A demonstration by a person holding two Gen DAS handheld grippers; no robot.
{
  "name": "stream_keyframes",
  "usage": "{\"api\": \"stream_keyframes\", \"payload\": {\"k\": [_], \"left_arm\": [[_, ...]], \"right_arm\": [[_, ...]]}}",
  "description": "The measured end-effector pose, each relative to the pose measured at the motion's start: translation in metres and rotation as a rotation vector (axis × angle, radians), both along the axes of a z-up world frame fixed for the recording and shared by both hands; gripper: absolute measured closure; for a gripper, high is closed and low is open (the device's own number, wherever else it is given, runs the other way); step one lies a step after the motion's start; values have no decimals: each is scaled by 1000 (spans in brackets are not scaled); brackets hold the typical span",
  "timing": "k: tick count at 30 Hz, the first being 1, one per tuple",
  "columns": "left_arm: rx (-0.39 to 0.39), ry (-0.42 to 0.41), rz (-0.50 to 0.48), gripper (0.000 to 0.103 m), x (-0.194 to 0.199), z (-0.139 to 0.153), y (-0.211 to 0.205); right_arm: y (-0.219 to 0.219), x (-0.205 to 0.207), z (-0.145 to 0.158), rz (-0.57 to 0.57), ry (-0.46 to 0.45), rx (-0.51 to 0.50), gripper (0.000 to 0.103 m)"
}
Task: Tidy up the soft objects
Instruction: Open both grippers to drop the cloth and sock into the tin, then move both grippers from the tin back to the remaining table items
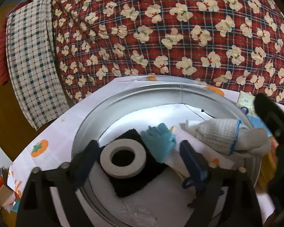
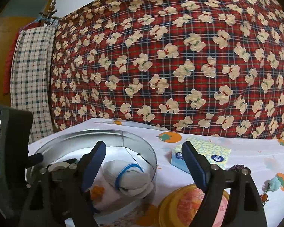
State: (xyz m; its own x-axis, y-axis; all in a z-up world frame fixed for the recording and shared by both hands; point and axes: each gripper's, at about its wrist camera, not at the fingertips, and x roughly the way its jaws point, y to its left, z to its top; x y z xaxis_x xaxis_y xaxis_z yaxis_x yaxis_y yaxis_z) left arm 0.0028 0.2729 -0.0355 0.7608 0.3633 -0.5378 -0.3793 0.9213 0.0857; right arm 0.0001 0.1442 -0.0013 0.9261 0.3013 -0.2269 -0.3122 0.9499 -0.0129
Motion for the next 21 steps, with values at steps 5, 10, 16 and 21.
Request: {"api": "stream_keyframes", "payload": {"k": [5,10,16,21], "left_arm": [[-30,-8,51,5,-3,1,12],[-40,-22,80,3,-6,1,15],[-32,-39,91,3,-9,3,15],[-17,-84,102,1,-18,8,12]], "right_arm": [[-11,6,0,-31,29,36,14],[-14,11,-5,-40,61,34,14],[-16,5,-6,-47,44,13,14],[-18,1,-6,-51,37,-13,14]]}}
